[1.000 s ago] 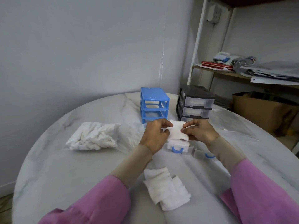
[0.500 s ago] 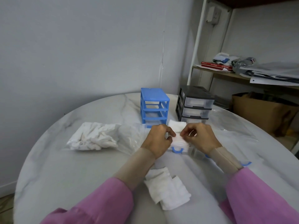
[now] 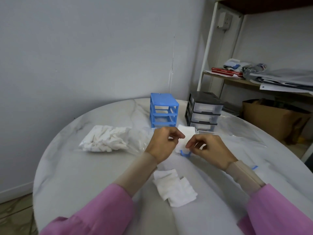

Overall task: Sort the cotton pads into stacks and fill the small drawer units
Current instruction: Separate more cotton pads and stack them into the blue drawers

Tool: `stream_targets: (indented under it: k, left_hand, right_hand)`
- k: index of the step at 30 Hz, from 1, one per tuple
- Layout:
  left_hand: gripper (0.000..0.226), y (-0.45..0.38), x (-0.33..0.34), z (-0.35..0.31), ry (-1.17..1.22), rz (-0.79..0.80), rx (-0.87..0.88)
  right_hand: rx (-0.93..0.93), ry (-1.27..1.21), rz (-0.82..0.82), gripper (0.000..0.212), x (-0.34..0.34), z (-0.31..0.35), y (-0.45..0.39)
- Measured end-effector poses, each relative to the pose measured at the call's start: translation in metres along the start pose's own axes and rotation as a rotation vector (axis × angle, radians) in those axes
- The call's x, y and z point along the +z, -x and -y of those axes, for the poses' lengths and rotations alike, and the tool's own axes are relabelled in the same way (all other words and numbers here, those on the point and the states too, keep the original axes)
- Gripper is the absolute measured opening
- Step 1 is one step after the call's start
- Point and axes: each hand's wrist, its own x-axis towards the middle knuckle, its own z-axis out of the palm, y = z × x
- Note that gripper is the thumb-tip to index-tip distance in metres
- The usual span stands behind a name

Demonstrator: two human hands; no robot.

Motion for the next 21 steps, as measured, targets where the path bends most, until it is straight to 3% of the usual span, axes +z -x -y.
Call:
stream_targets:
  k: [8,11,14,21]
  left_hand:
    - [0.023,0.042,-0.024,-0.003,-0.048,0.211,0.023]
    - [0.018,0.058,-0.031,0.000,-0.086,0.330,0.006]
    - [0.029,0.067,-0.035,0.003,-0.163,0.404,-0.048]
    - [0.050,0.068,-0.037,-0.001,-0.267,0.430,-0.117]
  right_hand:
    - [-0.053,-0.048,0.348,0.016,0.007,0.029,0.034]
    - [-0.019,0.014,0.417,0.034,0.011,0.033,0.043]
    - [-0.008,0.069,0.409,0.046,0.016,0.035,0.048]
    - [0.067,0.004,0.385,0.039,0.017,0.038,0.051]
